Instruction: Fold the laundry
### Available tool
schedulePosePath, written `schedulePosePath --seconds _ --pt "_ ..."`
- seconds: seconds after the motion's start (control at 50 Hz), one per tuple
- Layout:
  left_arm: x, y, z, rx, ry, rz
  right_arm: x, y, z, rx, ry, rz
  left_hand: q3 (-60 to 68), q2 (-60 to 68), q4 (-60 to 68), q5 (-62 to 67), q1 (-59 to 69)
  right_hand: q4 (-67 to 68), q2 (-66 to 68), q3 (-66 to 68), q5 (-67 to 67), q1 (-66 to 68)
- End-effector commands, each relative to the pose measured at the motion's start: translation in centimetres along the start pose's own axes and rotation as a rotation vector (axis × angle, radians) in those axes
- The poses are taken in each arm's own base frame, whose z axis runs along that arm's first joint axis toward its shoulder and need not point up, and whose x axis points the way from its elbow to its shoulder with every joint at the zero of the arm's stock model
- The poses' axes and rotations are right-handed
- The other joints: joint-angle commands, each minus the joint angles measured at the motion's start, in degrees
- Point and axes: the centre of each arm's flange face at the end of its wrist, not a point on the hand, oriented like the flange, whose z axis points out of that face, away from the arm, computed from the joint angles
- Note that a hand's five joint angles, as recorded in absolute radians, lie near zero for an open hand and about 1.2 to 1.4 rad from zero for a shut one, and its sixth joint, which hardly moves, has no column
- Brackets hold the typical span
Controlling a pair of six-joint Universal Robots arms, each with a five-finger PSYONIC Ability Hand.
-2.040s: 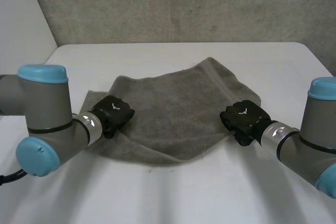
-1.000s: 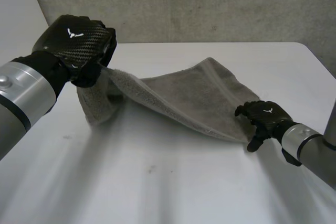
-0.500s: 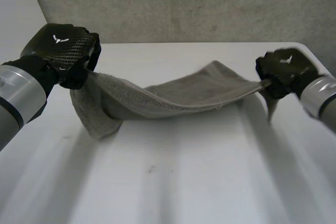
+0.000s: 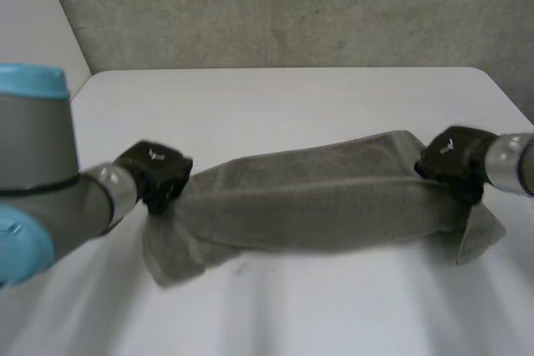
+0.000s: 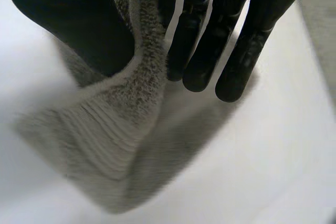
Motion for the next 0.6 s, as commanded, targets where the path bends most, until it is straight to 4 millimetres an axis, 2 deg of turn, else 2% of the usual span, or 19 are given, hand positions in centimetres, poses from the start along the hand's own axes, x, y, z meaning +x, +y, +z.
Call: schedulePosePath --seconds 0.02,0.04,0.08,0.1,0.14,0.22,0.26,0.3,0.32,0.36,0.38,0.4,0.42,0.46,0.48,0.52,0.54,0.56,0.6 --pt "-6.7 -11.3 1.1 0.368 -0.284 0.038 8.2 -6.9 0.7 0.253 0.578 -0.095 10.31 10.28 10.28 11.47 13.49 11.97 12.71 12.27 13.62 24.23" --pt "-6.7 -11.3 1.1 0.369 -0.284 0.038 8.2 -7.0 0.6 0.254 0.580 -0.095 10.31 10.28 10.28 11.47 13.49 11.97 12.71 12.27 13.62 24.23" --pt "-9.9 -17.2 -1.5 0.632 -0.455 0.031 11.5 -10.4 -1.8 0.470 0.853 -0.109 10.31 10.28 10.28 11.47 13.49 11.97 12.71 12.27 13.62 24.23" --pt "-10.0 -17.2 -1.5 0.633 -0.456 0.031 11.5 -10.5 -1.8 0.471 0.855 -0.109 10.31 10.28 10.28 11.47 13.49 11.97 12.71 12.27 13.62 24.23" --pt "-11.9 -20.7 -4.0 0.838 -0.586 0.000 13.7 -12.4 -4.8 0.662 1.064 -0.107 10.31 10.28 10.28 11.47 13.49 11.97 12.71 12.27 13.62 24.23" --pt "-12.6 -21.9 -5.5 0.940 -0.640 -0.030 13.5 -12.8 -5.4 0.737 1.094 -0.130 10.31 10.28 10.28 11.47 13.49 11.97 12.71 12.27 13.62 24.23" --pt "-12.3 -21.2 -5.2 0.919 -0.625 -0.037 12.9 -12.6 -5.1 0.735 1.056 -0.133 10.31 10.28 10.28 11.47 13.49 11.97 12.71 12.27 13.62 24.23" --pt "-11.1 -18.6 -3.6 0.816 -0.573 -0.045 11.4 -11.5 -3.8 0.692 0.944 -0.118 10.31 10.28 10.28 11.47 13.49 11.97 12.71 12.27 13.62 24.23" --pt "-11.1 -18.6 -3.5 0.816 -0.573 -0.045 11.3 -11.5 -3.8 0.692 0.943 -0.118 10.31 10.28 10.28 11.47 13.49 11.97 12.71 12.27 13.62 24.23" --pt "-9.5 -15.4 -1.9 0.699 -0.513 -0.050 9.0 -10.2 -2.1 0.626 0.791 -0.103 10.31 10.28 10.28 11.47 13.49 11.97 12.71 12.27 13.62 24.23" --pt "-9.5 -15.4 -1.9 0.699 -0.512 -0.050 9.0 -10.2 -2.1 0.626 0.791 -0.103 10.31 10.28 10.28 11.47 13.49 11.97 12.71 12.27 13.62 24.23" --pt "-8.6 -13.5 -1.1 0.636 -0.482 -0.052 7.8 -9.4 -1.2 0.591 0.711 -0.091 10.31 10.28 10.28 11.47 13.49 11.97 12.71 12.27 13.62 24.23" --pt "-8.6 -13.5 -1.1 0.635 -0.482 -0.052 7.8 -9.4 -1.2 0.591 0.711 -0.091 10.31 10.28 10.28 11.47 13.49 11.97 12.71 12.27 13.62 24.23" --pt "-6.6 -9.7 0.4 0.520 -0.415 -0.052 4.6 -7.5 1.0 0.525 0.532 -0.075 10.31 10.28 10.28 11.47 13.49 11.97 12.71 12.27 13.62 24.23" --pt "-6.6 -9.7 0.4 0.519 -0.414 -0.052 4.6 -7.5 1.0 0.524 0.531 -0.074 10.31 10.28 10.28 11.47 13.49 11.97 12.71 12.27 13.62 24.23" --pt "-4.7 -6.2 1.6 0.422 -0.341 -0.049 1.4 -5.4 3.3 0.455 0.362 -0.043 10.31 10.28 10.28 11.47 13.49 11.97 12.71 12.27 13.62 24.23" --pt "-4.7 -6.2 1.6 0.421 -0.341 -0.049 1.4 -5.4 3.3 0.455 0.361 -0.043 10.31 10.28 10.28 11.47 13.49 11.97 12.71 12.27 13.62 24.23" --pt "-3.7 -4.5 2.2 0.374 -0.305 -0.049 0.0 -4.5 4.3 0.423 0.295 -0.028 10.31 10.28 10.28 11.47 13.49 11.97 12.71 12.27 13.62 24.23" --pt "-2.8 -2.8 2.5 0.331 -0.278 -0.050 -1.4 -3.5 5.2 0.386 0.231 -0.011 10.31 10.28 10.28 11.47 13.49 11.97 12.71 12.27 13.62 24.23"
